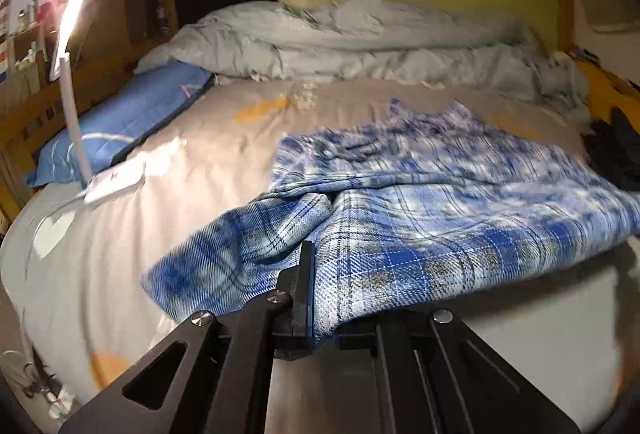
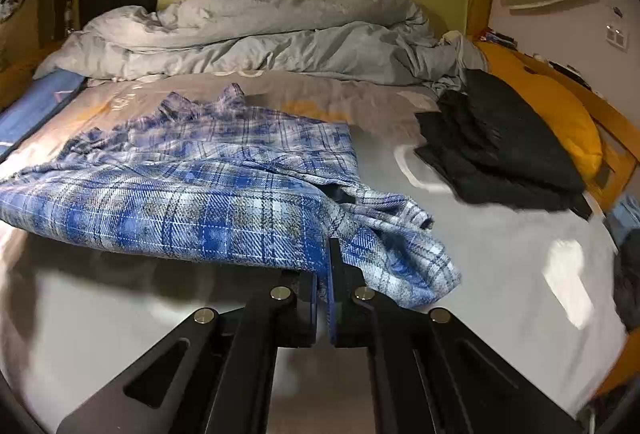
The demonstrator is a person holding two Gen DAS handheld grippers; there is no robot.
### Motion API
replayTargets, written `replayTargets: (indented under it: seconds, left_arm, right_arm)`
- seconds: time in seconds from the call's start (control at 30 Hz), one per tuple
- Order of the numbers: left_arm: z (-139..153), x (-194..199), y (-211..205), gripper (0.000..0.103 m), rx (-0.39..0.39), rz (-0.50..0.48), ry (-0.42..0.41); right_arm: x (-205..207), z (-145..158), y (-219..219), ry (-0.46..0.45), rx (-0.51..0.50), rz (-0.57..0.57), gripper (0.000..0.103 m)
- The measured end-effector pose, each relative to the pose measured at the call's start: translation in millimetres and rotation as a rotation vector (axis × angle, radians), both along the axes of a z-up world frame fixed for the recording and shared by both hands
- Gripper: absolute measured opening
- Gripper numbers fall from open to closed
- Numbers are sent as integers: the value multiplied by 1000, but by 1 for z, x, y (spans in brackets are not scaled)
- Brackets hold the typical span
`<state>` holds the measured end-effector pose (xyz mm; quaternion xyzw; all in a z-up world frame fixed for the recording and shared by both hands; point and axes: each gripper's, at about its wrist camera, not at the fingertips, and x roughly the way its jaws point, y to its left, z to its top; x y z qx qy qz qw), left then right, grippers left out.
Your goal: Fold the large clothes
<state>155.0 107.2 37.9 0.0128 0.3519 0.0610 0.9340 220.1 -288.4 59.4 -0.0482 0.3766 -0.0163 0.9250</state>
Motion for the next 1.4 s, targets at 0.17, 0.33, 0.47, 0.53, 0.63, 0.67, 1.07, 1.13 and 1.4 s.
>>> replayTargets:
  seconds: [0.17,0.33,0.47,0.53,0.63,0.67,1.07,1.13,1.4]
  left_arm:
    - [-1,-37,4,7,9,-75,81]
    - [27,-42,5,7,-1,-106,58]
    - [51,-25,2,7,14,-135,43]
    - [60,-7,3,7,5,-137,56]
    - [64,27,9,7,11,-125,85]
    - [63,37,11,7,3,-126,98]
    - [32,149,25,7,-54,-114,203]
    - [21,165,25,7,-40,-128,224]
    - [-5,221,33,7,-89,-142,281]
  right_arm:
    - [-47,8,-3,42,-18,112,2]
    - [-54,21,-2,31,-58,152,2]
    - [-43,42,-7,5,-20,168,2]
    - [-32,49,-7,-12,-34,174,2]
    - [1,53,-6,-11,-30,175,2]
    - [13,53,-7,4,-16,174,2]
    - [129,32,9,25,4,192,3]
    - [147,20,13,47,-4,188,2]
    - [202,-11,18,100,15,190,3]
